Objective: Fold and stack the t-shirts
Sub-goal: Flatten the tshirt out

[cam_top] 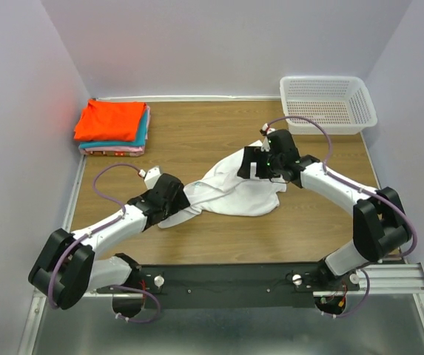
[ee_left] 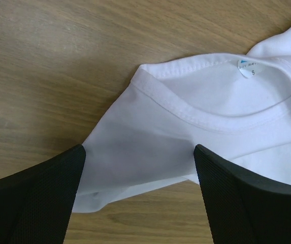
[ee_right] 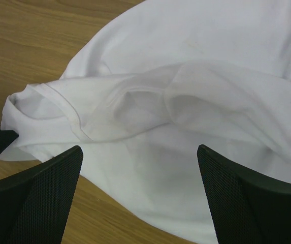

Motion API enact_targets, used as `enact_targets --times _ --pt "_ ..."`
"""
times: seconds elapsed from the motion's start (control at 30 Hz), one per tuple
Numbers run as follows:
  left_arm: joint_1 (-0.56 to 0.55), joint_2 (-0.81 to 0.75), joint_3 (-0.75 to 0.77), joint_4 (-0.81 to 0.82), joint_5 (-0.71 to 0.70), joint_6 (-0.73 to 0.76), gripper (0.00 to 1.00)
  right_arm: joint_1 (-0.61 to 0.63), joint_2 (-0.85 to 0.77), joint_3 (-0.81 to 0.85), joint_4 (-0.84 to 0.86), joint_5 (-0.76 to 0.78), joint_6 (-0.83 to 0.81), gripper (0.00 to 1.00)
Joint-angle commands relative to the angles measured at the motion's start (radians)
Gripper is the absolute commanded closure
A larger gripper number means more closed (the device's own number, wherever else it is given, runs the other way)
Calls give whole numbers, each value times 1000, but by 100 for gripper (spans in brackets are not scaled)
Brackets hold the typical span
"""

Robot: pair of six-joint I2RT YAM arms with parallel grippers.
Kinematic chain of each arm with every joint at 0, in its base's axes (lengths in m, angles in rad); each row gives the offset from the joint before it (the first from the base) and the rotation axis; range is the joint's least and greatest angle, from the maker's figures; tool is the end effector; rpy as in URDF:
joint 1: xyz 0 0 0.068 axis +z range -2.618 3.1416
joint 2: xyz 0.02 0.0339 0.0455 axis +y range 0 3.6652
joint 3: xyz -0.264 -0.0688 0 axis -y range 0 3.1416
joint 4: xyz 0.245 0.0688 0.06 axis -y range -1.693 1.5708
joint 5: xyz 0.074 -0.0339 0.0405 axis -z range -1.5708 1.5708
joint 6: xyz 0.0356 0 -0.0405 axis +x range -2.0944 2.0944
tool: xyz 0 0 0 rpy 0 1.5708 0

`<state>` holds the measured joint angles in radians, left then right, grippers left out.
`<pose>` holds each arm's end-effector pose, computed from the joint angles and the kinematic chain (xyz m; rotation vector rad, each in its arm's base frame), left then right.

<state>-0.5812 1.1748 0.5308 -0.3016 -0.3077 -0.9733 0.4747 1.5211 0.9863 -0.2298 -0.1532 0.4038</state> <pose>0.1842 -0.1081 0.1704 -0.6032 2.4013 -0.2871 0.2884 0.1543 0.2283 -0.1640 2.4015 0.6034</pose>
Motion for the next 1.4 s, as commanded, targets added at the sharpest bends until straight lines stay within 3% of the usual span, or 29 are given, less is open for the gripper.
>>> enact_targets --times 0.0,0.2,0.33,0.47,0.57,0.6,0.63,0.67,0.7,0.73,0.8,0.87,1.13,1.37 --pt "33 32 6 73 22 31 8 24 69 63 20 53 -3 0" --pt "52 74 24 97 18 68 24 68 166 110 18 149 24 0" --pt "52 126 41 119 25 82 25 84 218 143 18 216 38 2" --pt "52 181 67 117 2 84 36 96 261 169 18 245 44 11" --pt "52 213 93 107 -14 81 62 99 281 184 18 267 44 21" --pt "52 220 98 105 -21 79 68 99 283 186 17 273 47 30" --pt "52 227 109 98 -30 76 80 99 281 193 17 282 46 45" --pt "52 230 112 95 -33 76 80 97 281 195 17 288 46 45" --pt "52 233 123 85 -42 71 94 100 271 199 15 299 52 71" --pt "52 232 127 79 -47 71 100 100 264 201 17 316 52 78" --pt "52 226 138 67 -57 74 100 100 249 204 15 328 52 94" --pt "52 214 153 65 -62 88 100 100 237 209 15 339 47 100" --pt "50 53 259 -11 -123 123 100 100 101 219 15 368 12 99" --pt "47 -127 443 -53 -165 185 100 100 -175 259 10 374 -40 99"
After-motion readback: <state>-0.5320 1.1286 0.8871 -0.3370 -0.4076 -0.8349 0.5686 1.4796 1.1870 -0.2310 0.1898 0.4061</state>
